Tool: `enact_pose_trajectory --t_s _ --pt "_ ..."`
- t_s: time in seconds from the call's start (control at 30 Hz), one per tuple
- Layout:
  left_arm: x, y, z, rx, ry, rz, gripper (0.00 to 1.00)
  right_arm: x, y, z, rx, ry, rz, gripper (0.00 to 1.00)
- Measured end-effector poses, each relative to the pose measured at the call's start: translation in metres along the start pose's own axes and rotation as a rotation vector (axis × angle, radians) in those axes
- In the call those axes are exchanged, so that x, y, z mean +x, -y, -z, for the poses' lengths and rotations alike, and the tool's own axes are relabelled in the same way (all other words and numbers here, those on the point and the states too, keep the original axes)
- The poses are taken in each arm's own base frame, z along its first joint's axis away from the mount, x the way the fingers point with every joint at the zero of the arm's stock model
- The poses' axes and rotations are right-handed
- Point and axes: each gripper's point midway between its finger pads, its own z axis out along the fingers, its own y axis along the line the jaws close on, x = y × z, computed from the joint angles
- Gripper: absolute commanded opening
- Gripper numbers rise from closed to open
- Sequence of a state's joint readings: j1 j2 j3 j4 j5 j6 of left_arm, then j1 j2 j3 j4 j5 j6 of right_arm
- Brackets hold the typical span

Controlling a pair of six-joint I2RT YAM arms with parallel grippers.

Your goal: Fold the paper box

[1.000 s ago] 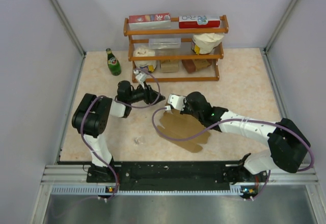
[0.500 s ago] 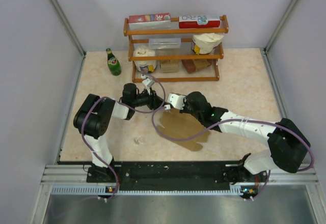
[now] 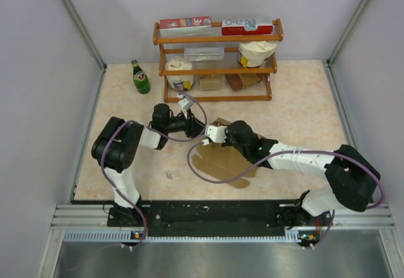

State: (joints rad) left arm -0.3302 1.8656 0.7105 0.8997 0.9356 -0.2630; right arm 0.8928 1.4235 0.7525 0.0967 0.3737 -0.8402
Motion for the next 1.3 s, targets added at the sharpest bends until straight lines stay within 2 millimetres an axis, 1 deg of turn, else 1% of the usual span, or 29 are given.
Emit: enact_pose_trajectory --t_s 0.1,0.27,0.5,0.6,0.73,0.93,1.3 --pt "-0.001 0.003 -0.001 0.015 0.001 -0.009 0.41 0.001 0.0 0.0 0.02 0.002 0.015 0.0" --pt "0.003 0.009 -0.003 0.033 -0.005 -0.016 0.45 0.003 0.0 0.0 0.045 0.005 0.028 0.0" --pt "0.02 0.017 -0.002 0.044 -0.031 0.004 0.55 0.003 0.0 0.0 0.071 0.012 0.042 0.0" --pt "0.022 0.021 -0.004 0.052 -0.036 -0.002 0.61 0.001 0.001 0.0 0.076 0.019 0.039 0.0" --pt "0.023 0.023 -0.006 0.058 -0.038 -0.02 0.64 0.002 -0.001 0.0 0.072 0.018 0.042 0.0" --pt "0.023 0.021 -0.008 0.048 -0.036 -0.042 0.66 0.002 -0.004 0.0 0.074 0.023 0.047 0.0" --pt "0.022 0.015 -0.01 0.011 -0.029 -0.079 0.69 -0.001 -0.01 0.006 0.123 0.038 0.108 0.0"
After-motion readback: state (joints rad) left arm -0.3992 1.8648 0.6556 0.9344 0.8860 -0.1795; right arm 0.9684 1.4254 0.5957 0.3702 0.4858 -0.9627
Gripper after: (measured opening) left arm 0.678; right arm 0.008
